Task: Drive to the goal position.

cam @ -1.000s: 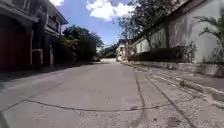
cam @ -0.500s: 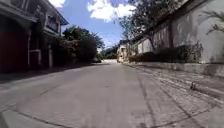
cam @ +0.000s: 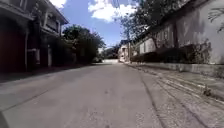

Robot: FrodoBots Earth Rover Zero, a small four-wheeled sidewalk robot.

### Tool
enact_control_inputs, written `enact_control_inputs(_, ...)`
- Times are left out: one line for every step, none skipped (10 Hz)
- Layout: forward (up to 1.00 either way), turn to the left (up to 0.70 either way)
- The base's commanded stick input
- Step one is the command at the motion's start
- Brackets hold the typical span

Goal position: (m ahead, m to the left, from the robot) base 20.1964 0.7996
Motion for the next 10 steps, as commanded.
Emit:
enact_control_inputs(0.7,0.0)
enact_control_inputs(0.7,0.0)
enact_control_inputs(0.7,0.0)
enact_control_inputs(0.7,0.0)
enact_control_inputs(0.7,0.0)
enact_control_inputs(0.7,0.0)
enact_control_inputs(0.7,0.0)
enact_control_inputs(0.7,0.0)
enact_control_inputs(0.7,0.0)
enact_control_inputs(0.7,0.0)
